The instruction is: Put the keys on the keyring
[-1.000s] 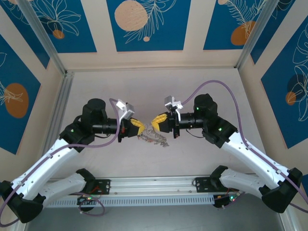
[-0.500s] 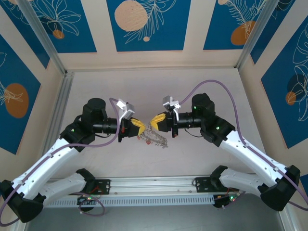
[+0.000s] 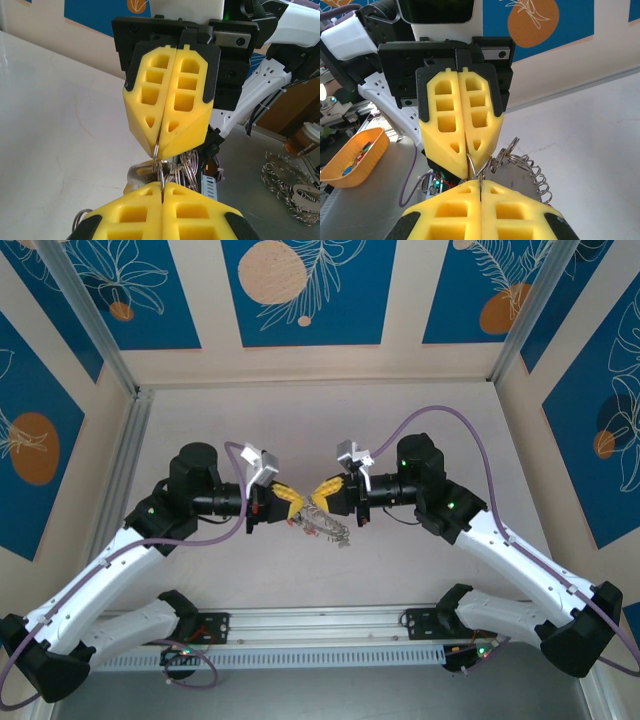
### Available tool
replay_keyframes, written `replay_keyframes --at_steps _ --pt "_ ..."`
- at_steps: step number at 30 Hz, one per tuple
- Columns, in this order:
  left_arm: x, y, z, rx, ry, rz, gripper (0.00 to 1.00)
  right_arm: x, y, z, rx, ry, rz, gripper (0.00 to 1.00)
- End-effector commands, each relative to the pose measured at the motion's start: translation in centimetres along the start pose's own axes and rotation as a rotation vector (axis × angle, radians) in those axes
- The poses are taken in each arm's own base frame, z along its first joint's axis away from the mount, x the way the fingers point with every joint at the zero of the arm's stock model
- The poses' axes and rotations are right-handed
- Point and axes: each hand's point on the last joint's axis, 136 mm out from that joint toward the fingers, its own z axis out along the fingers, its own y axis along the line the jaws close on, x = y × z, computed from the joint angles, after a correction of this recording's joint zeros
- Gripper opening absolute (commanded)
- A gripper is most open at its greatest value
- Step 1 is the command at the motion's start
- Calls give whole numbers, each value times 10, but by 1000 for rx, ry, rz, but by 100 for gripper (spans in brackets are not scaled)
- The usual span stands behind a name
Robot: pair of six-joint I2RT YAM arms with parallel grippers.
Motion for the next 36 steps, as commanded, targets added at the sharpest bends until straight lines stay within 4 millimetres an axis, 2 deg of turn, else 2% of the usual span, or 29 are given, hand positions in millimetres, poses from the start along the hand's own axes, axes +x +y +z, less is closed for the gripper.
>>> replay_keyframes --at_steps 1,11,23,36 --pt "-18 -15 -4 48 -53 56 0 2 13 -2 -55 6 -20 0" --pt "-16 -25 -4 110 -23 43 0 1 22 -16 -50 -1 -39 0" --pt "-20 -30 -2 152 -19 35 0 2 23 -11 -96 1 -24 0" --pt "-16 -33 -1 179 -2 29 0 -13 25 -13 -86 -43 -63 0"
